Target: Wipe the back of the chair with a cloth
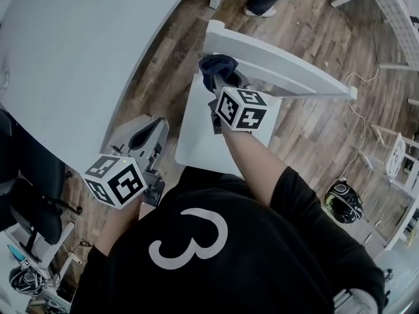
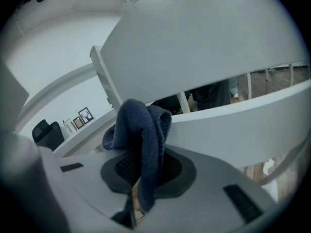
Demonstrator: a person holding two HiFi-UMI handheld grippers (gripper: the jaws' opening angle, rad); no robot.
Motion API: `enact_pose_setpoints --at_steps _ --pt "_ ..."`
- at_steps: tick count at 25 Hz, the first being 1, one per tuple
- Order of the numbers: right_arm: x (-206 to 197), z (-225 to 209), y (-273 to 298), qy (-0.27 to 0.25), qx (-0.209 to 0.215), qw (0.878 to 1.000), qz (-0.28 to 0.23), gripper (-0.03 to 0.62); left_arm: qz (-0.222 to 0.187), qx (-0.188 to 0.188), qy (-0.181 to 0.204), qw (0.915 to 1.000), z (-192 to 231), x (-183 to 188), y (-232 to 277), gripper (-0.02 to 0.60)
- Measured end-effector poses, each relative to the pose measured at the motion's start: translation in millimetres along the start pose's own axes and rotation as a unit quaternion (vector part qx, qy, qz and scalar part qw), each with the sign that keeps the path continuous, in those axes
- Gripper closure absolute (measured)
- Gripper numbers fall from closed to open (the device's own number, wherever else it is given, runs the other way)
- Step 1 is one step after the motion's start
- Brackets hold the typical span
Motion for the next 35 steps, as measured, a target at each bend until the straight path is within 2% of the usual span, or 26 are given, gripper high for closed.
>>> enact_pose_setpoints --at_steps 6,17,29,35 --pt "-1 4 1 -0.011 -0.022 1.000 -0.013 0.542 0.006 -0.005 0.005 1.0000 0 -1 1 0.568" --pt "4 -8 -11 -0.007 -0.029 0.999 -0.015 0.543 0.009 -0.016 0.002 0.9998 -15 -5 5 0.568" --pt "21 -59 -56 0.010 -0.058 0.998 -0.038 0.543 0.016 -0.035 0.021 0.9990 -60 -11 22 0.568" --pt "32 -86 -82 -0.002 -0.074 0.996 -0.046 0.543 0.017 -0.045 0.027 0.9985 -84 -16 30 0.568"
Point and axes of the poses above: the fingertips, and each gripper's own axes: y forward along the fingers, z to its left, x out of its top, the point moved 8 cm from there along -y, backward along the fingers, and after that the axes turned 15 degrees about y, right-handed, at the moved point
